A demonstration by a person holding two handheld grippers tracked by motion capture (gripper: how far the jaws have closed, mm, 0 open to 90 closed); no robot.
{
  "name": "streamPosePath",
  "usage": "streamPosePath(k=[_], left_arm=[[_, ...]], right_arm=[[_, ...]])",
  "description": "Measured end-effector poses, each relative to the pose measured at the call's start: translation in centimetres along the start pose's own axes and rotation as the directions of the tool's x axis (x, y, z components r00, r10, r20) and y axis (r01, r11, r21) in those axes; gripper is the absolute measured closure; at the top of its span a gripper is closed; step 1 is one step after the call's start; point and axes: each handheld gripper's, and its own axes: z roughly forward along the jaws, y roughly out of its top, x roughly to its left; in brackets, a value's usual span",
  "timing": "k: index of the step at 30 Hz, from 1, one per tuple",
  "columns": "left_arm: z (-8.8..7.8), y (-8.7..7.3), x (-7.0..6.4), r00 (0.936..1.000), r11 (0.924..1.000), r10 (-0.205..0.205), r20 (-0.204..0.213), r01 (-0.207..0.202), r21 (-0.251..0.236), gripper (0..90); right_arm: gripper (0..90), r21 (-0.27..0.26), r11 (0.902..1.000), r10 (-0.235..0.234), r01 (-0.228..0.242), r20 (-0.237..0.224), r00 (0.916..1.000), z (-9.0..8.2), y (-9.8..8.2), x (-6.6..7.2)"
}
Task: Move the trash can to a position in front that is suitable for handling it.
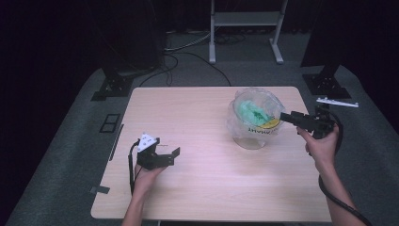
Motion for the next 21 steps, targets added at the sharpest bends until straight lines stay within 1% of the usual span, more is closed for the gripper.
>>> streamPosePath(k=[4,9,10,12,15,21], left_arm=[[0.0,0.0,0.0,1.0,1.0,0.0,0.002,0.0,-0.002,1.1],[-0.1,0.0,0.2,1.0,1.0,-0.008,0.001,0.008,-0.003,1.1],[-0.1,0.0,0.2,1.0,1.0,-0.009,0.0,0.009,-0.003,1.1],[-0.1,0.0,0.3,1.0,0.9999,-0.01,-0.001,0.01,-0.005,1.1],[-0.1,-0.1,0.3,0.9999,0.9999,-0.011,0.0,0.011,-0.005,1.1],[0.0,-0.1,0.2,0.9999,0.9999,-0.012,0.003,0.012,-0.003,1.1]], right_arm=[[33.1,0.036,0.9993,-0.008,0.008,0.021,0.9997,1.3,0.3,0.2],[38.6,0.077,0.9969,-0.018,0.016,0.033,0.9993,2.7,0.3,0.5],[38.4,0.082,0.9965,-0.021,0.017,0.04,0.999,2.9,0.2,0.6],[39.8,0.089,0.9958,-0.028,0.023,0.055,0.9981,3.2,0.2,0.8],[41.4,0.098,0.9949,-0.026,0.02,0.061,0.9978,3.5,0.1,0.9],[41.3,0.109,0.9934,-0.041,0.035,0.054,0.9977,4.1,0.1,1.7]])
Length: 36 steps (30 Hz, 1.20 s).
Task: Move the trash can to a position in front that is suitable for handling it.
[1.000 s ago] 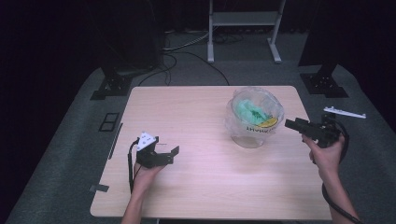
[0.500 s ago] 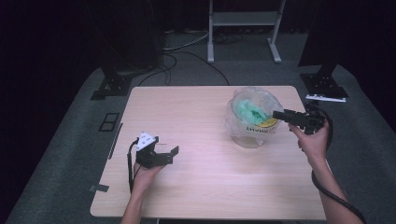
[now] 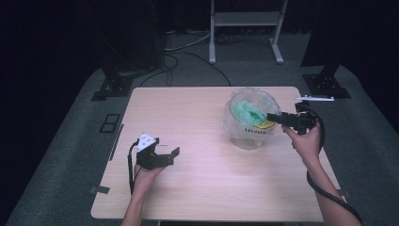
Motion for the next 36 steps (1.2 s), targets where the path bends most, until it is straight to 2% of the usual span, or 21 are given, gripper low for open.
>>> streamPosePath(k=[7,20,22,25,36], left_arm=[[0.1,-0.1,0.0,1.0,1.0,0.003,0.001,-0.003,0.004,1.1],[-0.1,-0.1,0.3,1.0,1.0,-0.003,0.0,0.003,0.001,1.1],[-0.2,-0.1,0.4,1.0,1.0,-0.007,-0.001,0.007,-0.002,1.1],[-0.4,0.0,0.6,0.9999,0.9999,-0.013,-0.006,0.013,-0.006,1.1],[-0.2,-0.1,0.5,1.0,1.0,-0.008,0.003,0.008,0.002,1.1]], right_arm=[[40.8,0.015,0.9998,-0.011,0.012,-0.025,0.9996,1.3,0.2,1.5],[40.3,0.041,0.9977,-0.051,0.055,-0.075,0.9959,4.3,0.6,5.1],[39.2,0.045,0.997,-0.06,0.064,-0.079,0.9951,4.9,0.6,6.0],[38.6,0.048,0.9967,-0.061,0.065,-0.084,0.9946,5.3,0.6,6.5],[38.2,0.064,0.9937,-0.083,0.092,-0.132,0.9877,7.4,1.0,9.9]])
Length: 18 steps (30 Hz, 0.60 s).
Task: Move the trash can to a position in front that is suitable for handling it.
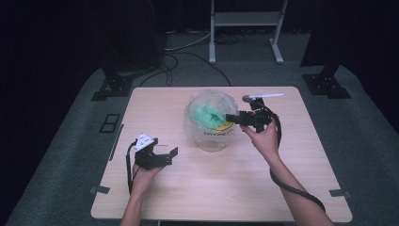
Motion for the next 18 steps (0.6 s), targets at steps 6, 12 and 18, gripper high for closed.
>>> streamPosePath(k=[6,12,18], left_arm=[[-0.1,0.0,0.1,1.0,1.0,0.0,0.004,0.0,0.005,1.1],[-0.1,0.0,0.1,1.0,1.0,-0.001,0.007,0.001,0.006,1.1],[-0.2,0.1,0.1,0.9999,1.0,0.0,0.012,0.0,0.001,1.1]], right_arm=[[37.7,0.011,0.9999,-0.011,0.011,-0.023,0.9997,1.3,0.1,1.4],[36.3,0.018,0.9996,-0.02,0.021,-0.047,0.9987,2.3,0.0,2.4],[35.7,0.024,0.9996,-0.016,0.017,-0.061,0.998,2.7,0.0,2.9]])
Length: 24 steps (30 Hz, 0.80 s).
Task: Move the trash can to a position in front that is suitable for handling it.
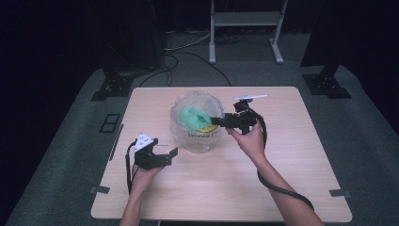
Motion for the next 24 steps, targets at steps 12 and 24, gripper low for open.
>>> streamPosePath(k=[12,24], left_arm=[[-0.4,0.4,0.0,0.9999,0.9999,0.011,0.002,-0.011,-0.002,1.2],[-1.1,1.5,-0.5,0.9975,0.9994,0.034,0.062,-0.034,-0.007,4.2]], right_arm=[[35.6,-0.071,0.9973,0.016,-0.019,-0.047,0.9987,-0.3,-0.3,0.1],[32.2,-0.165,0.9855,0.035,-0.038,-0.023,0.9991,-4.5,-1.3,-3.0]])
